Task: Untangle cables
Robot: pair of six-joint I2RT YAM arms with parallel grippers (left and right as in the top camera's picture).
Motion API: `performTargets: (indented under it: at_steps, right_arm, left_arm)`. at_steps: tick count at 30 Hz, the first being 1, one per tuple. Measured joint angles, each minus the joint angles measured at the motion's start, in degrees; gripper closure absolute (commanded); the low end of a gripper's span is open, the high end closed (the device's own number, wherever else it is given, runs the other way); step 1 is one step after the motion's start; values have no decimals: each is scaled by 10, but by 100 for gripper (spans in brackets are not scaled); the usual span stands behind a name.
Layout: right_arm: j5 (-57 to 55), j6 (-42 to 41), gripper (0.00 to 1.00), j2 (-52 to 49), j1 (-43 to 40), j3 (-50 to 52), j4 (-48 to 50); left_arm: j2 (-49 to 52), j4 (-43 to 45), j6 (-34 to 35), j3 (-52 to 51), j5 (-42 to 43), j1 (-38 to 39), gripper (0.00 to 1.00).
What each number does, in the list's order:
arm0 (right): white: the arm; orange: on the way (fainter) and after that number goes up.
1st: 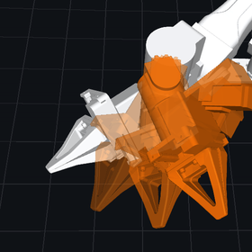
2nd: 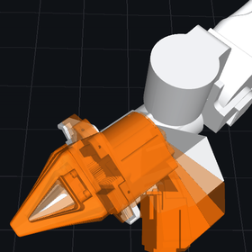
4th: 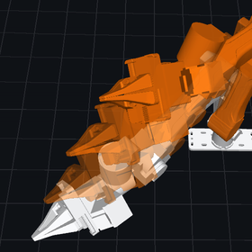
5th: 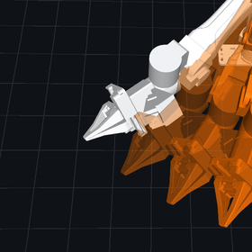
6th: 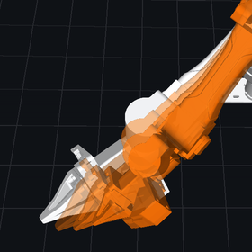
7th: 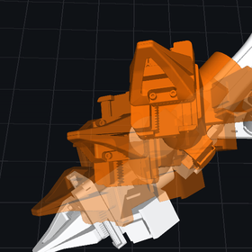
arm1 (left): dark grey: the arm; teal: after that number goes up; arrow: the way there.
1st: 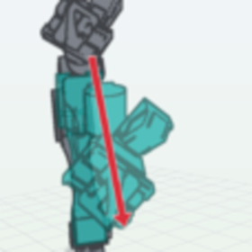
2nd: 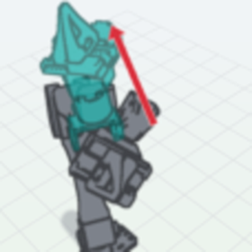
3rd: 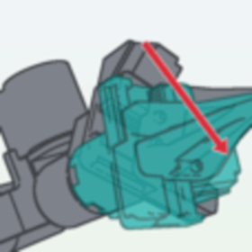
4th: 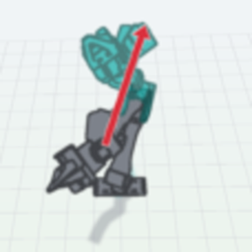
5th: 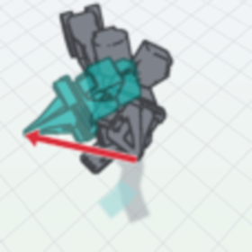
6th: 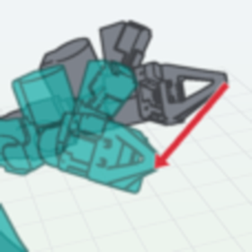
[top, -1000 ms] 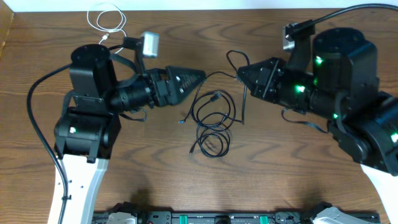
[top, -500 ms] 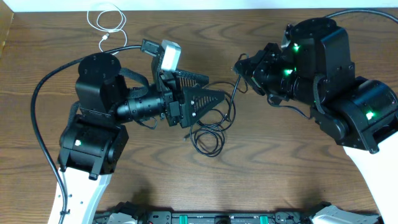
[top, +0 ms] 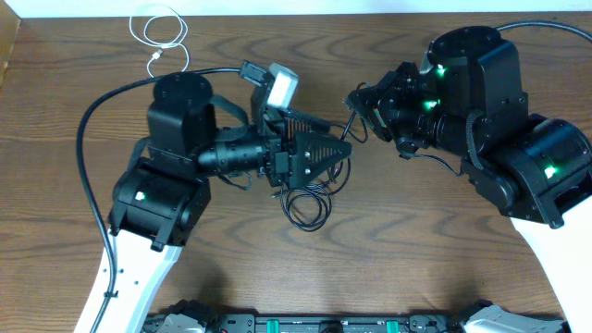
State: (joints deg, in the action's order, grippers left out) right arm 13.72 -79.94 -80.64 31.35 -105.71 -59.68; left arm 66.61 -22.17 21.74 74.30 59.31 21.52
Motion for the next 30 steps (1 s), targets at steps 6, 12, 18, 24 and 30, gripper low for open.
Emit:
performTargets:
  at_steps: [6, 12, 18, 24, 30]
  right_arm:
    - [-1, -2, 99, 0, 0, 0, -1]
    - [-1, -2, 98, 0, 2, 0, -17]
    - [-1, -2, 98, 0, 7, 0, -33]
    - [4, -2, 98, 0, 7, 0, -19]
    - [24, -1, 98, 0, 7, 0, -14]
  left_arm:
    - [3, 0, -10, 0, -14, 20, 34]
    - [3, 5, -11, 0, -21, 23, 36]
    - [3, 16, -12, 0, -40, 23, 37]
    - [3, 14, -10, 0, -44, 23, 52]
    - [14, 14, -12, 0, -44, 23, 54]
